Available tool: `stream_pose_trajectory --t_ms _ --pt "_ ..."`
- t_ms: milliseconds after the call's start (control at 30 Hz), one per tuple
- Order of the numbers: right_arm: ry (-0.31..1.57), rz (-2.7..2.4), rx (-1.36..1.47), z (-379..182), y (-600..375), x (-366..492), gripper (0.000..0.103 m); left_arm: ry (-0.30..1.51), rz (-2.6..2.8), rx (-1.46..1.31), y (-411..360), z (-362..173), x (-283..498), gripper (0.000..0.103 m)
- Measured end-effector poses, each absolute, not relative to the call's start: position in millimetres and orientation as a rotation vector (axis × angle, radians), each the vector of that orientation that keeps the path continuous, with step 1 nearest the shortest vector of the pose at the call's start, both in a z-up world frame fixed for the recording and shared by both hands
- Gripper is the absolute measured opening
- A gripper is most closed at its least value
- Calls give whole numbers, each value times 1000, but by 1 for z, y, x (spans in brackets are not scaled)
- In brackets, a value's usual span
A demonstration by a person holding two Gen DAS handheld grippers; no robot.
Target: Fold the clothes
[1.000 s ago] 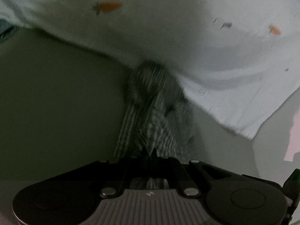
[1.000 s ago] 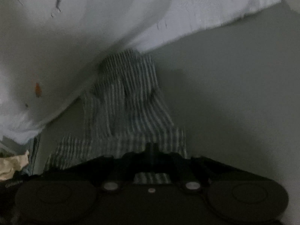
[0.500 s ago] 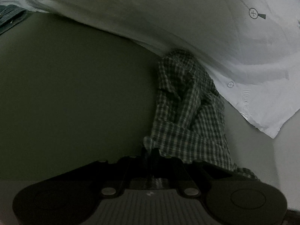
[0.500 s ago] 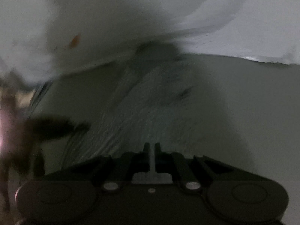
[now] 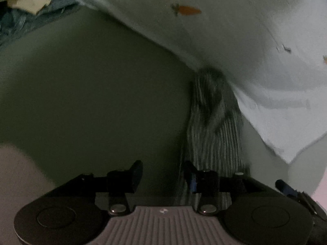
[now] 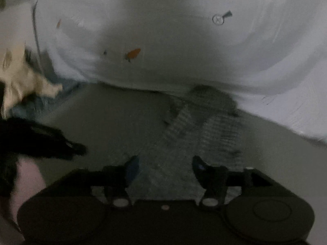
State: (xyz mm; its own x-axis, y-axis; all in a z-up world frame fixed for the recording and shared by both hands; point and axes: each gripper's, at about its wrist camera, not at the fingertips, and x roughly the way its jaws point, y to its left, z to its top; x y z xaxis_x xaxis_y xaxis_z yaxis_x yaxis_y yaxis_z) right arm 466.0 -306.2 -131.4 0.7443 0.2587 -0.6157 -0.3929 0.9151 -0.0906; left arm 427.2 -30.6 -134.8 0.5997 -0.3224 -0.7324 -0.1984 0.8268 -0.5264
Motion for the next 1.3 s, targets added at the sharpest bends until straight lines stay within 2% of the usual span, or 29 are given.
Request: stream_pose_trajectory --t_ms 100,133,167,233,367,467,500,567,600,633,767,833,900,1300 --pt "646 387 -431 -147 -312 422 83 1024 -158 -621 -44 -142 401 55" --pt "655 399 -502 -153 -313 409 86 1060 -200 -638 -50 -148 395 65" --pt "662 412 -590 -164 -312 399 87 1094 -242 -656 -56 -154 390 69" --pt "665 426 -801 -189 -307 380 87 1147 -313 -723 -67 -169 382 69" --pt "521 379 -1285 -250 -296 363 87 1225 -390 -808 -86 -191 377 69" --pt "519 313 -1266 -254 -291 387 86 1233 -423 -826 -93 -194 384 72" --pt "536 308 -1230 -251 -292 397 78 1232 -433 -850 -93 -195 387 73" --pt "568 318 -1137 -236 -293 417 51 1225 -450 -914 -92 -198 391 77" --pt "578 334 -1081 -225 -294 426 31 1220 -457 -953 -91 -200 393 77" --pt "579 328 -1005 -211 -296 434 22 1213 -464 -993 -90 -202 394 78" --pt "586 313 -760 -165 -310 458 22 1116 -477 -1224 -84 -205 405 81" --pt "590 320 -743 -156 -314 466 22 1043 -480 -1284 -80 -203 413 88" --pt "591 326 -747 -154 -317 471 22 1022 -463 -1337 -78 -206 421 90" --pt "640 334 -699 -162 -319 463 21 1179 -473 -1463 -77 -247 419 93"
